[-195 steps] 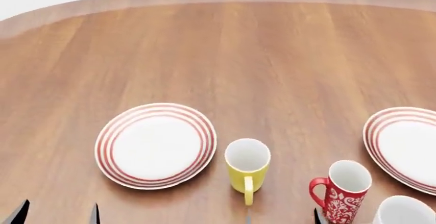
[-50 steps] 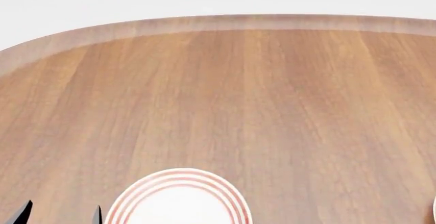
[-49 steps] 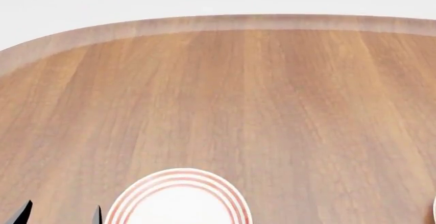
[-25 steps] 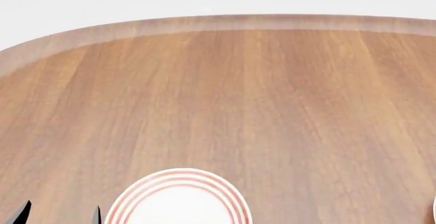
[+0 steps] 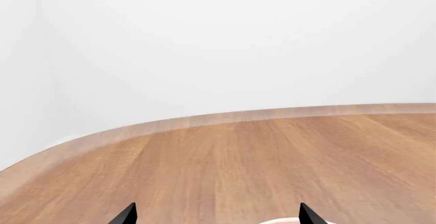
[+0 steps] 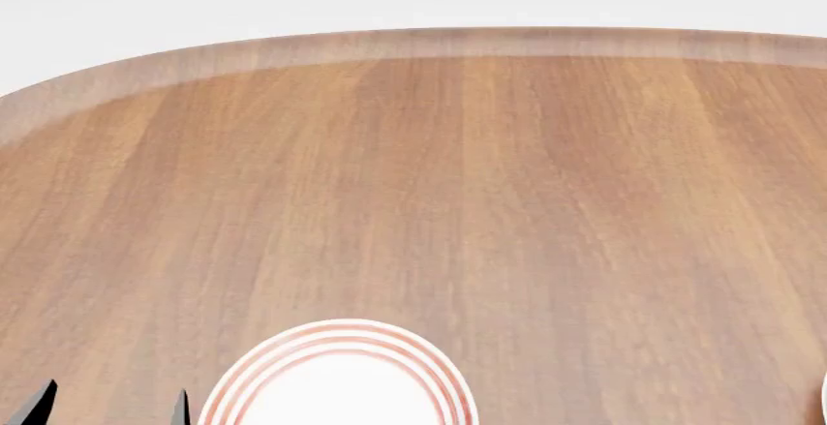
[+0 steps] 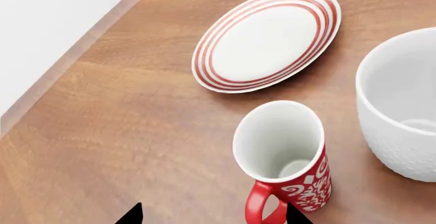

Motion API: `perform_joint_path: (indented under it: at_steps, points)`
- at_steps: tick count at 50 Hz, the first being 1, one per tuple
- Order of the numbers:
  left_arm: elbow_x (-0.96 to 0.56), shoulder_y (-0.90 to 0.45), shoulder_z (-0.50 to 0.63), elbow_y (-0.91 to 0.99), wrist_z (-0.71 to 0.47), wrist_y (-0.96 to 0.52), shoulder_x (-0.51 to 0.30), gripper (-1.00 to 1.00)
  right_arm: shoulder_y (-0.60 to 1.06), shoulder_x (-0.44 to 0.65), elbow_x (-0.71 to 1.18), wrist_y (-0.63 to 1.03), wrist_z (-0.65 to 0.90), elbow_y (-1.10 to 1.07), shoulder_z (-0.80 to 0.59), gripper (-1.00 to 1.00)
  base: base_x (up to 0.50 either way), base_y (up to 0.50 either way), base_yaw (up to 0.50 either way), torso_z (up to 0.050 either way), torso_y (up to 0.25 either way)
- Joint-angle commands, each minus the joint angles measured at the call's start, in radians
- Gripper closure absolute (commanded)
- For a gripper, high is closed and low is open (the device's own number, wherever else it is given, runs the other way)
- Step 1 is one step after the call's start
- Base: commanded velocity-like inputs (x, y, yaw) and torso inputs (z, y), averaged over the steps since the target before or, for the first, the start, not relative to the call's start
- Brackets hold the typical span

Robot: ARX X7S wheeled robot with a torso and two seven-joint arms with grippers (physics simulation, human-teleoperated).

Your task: Put the red mug on the left plate.

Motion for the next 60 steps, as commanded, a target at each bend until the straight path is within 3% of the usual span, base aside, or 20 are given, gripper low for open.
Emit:
perform_joint_path:
  at_steps: [1,25,60]
  points:
    - [-0.005,-0.001,0.001,0.001,-0.006,0.001,-0.005,-1.0,0.032,0.0,-0.03,-0.013,0.024,0.055,-0.02,-1.0,0.0,0.0,0.0,0.0,0.0]
    - [-0.006,-0.003,0.014,0.002,-0.013,0.005,-0.015,-1.0,0.066,0.004,0.042,-0.041,0.02,0.131,-0.012,-1.0,0.0,0.0,0.0,0.0,0.0]
    - [-0.022,-0.008,0.021,-0.005,-0.023,0.015,-0.028,-1.0,0.142,0.022,-0.004,-0.064,0.059,0.26,-0.045,-1.0,0.0,0.0,0.0,0.0,0.0]
